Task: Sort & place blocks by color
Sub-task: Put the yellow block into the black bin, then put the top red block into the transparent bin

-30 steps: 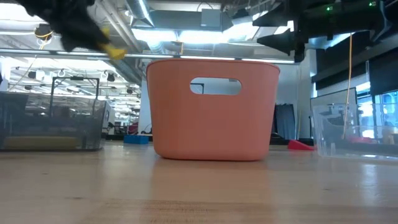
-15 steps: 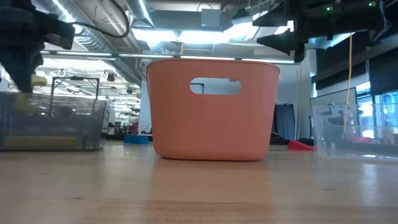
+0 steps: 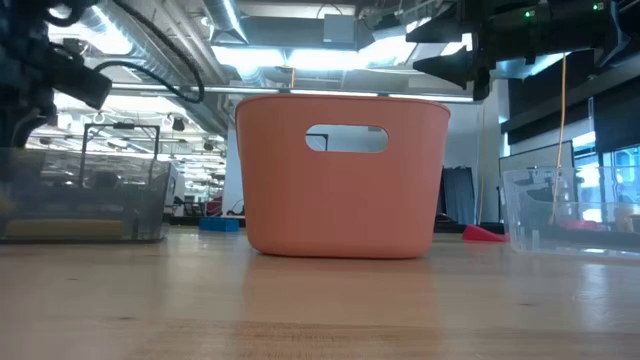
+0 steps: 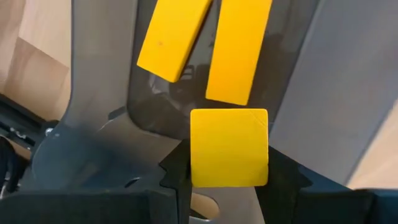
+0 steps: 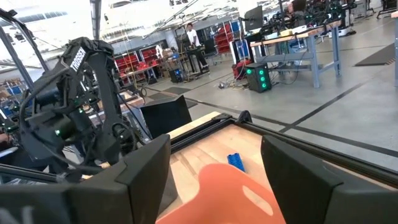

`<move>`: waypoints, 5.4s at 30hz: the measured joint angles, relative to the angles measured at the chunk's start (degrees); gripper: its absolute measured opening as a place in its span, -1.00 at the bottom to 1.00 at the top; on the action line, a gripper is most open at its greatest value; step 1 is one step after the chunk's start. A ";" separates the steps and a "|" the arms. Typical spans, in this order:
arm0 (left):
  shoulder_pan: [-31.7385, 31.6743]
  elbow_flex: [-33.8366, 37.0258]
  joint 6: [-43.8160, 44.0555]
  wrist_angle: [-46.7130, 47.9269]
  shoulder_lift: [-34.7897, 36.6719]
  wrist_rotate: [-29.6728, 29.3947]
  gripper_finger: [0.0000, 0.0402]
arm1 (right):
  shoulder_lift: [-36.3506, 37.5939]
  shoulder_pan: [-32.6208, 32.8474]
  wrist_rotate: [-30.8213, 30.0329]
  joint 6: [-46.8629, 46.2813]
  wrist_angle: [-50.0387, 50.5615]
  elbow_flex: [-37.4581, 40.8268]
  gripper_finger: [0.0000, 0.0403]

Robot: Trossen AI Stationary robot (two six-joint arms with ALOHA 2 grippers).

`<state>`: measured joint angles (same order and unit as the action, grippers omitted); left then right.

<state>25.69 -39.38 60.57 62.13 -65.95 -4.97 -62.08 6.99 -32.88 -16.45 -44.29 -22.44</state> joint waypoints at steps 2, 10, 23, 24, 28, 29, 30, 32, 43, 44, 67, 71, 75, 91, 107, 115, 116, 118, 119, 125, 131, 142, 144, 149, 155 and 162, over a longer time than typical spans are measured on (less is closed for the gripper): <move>-0.02 0.00 -0.71 0.00 -1.35 -0.02 -0.39 | 0.00 -0.01 0.00 0.00 -0.02 0.00 0.25; -0.04 0.00 -2.14 -2.18 -4.51 -0.75 -0.39 | 0.00 -0.01 0.00 0.00 -0.02 0.00 0.25; -0.05 0.00 -2.79 -4.28 -4.59 -4.96 -0.39 | 0.00 0.00 0.00 0.00 -0.02 0.00 0.25; -0.04 0.00 -2.79 -4.28 -4.59 -5.23 -0.39 | 0.00 -0.01 0.00 0.00 -0.02 0.00 0.25; -0.07 0.00 -3.57 -4.28 -4.59 -5.19 -0.28 | 0.00 -0.01 0.00 0.00 -0.02 0.00 0.25; -0.04 0.00 -3.75 -4.28 -4.59 -5.16 -0.20 | 0.00 -0.01 0.00 0.00 -0.02 0.00 0.25; -0.04 0.00 -3.75 -4.27 -4.59 -5.14 -0.13 | 0.00 -0.01 0.00 0.00 -0.02 0.00 0.25; -0.06 0.00 -3.79 -4.28 -4.59 -4.99 0.00 | 0.00 -0.01 0.00 0.00 -0.02 0.00 0.25; -0.99 -8.54 -3.87 8.24 -2.70 -9.35 0.21 | 0.00 0.00 0.00 0.00 -0.05 0.00 0.25; -0.98 -10.35 -4.09 9.00 -1.90 -11.61 0.21 | 0.00 -0.01 0.00 0.00 -0.07 0.00 0.25; -12.90 21.90 -59.17 -89.82 21.09 -22.83 0.21 | -0.02 -0.03 0.04 1.93 -0.15 -0.02 0.25; -17.76 23.67 -57.71 -94.58 21.18 -17.11 0.21 | -0.02 -0.33 0.23 2.17 0.10 -0.02 0.25; -19.40 23.67 -57.51 -96.25 21.11 -11.46 0.21 | -0.02 -1.34 2.63 2.10 0.73 -0.02 0.25; -19.63 23.67 -58.09 -96.80 21.11 -10.78 0.21 | -3.37 -11.04 -2.69 -17.88 58.36 -19.03 0.22; -19.56 23.67 -57.72 -97.29 21.09 -10.40 0.21 | -24.07 -37.19 19.30 0.40 80.58 -26.03 0.21; -19.56 23.67 -57.74 -97.30 21.09 -10.51 0.21 | -28.46 -38.12 21.36 4.15 80.79 -26.03 0.21; -19.56 23.67 -57.74 -97.28 21.09 -10.51 0.21 | -29.11 -38.11 21.70 4.80 80.68 -26.03 0.21; -19.55 23.67 -57.74 -97.30 21.09 -10.52 0.21 | -30.33 -38.13 22.45 4.96 80.51 -26.03 0.21; -19.56 23.67 -57.74 -97.30 21.09 -10.52 0.21 | -30.92 -38.14 22.43 5.02 80.42 -26.03 0.21; -19.55 23.67 -57.76 -97.31 21.09 -10.54 0.21 | -32.87 -38.33 22.53 6.17 80.41 -26.20 0.21; -19.56 23.67 -57.78 -97.31 21.09 -10.58 0.21 | -32.74 -38.35 23.78 7.10 80.41 -26.14 0.02; -19.54 23.67 -57.76 -96.97 21.09 -10.62 0.21 | -24.88 -31.23 20.33 3.34 83.00 -25.05 -0.35; -19.56 23.67 -57.76 -96.80 21.07 -10.62 0.21 | -20.37 -27.65 18.32 1.38 80.03 -23.32 -0.35; -19.54 23.67 -57.74 -96.76 21.07 -10.60 0.21 | -7.55 -17.10 15.09 -6.15 68.33 -17.10 -0.35; -19.54 23.67 -57.76 -97.66 21.07 -10.60 0.21 | 1.46 -6.10 7.16 -3.01 42.21 -11.44 -0.35; -19.54 23.67 -59.71 -97.80 21.07 -10.60 0.21 | 1.58 -1.39 6.93 5.05 27.43 -10.60 -0.35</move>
<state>6.15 -15.70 0.86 -35.68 -44.88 -15.57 -60.50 5.61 -25.95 -11.40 -16.86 -33.04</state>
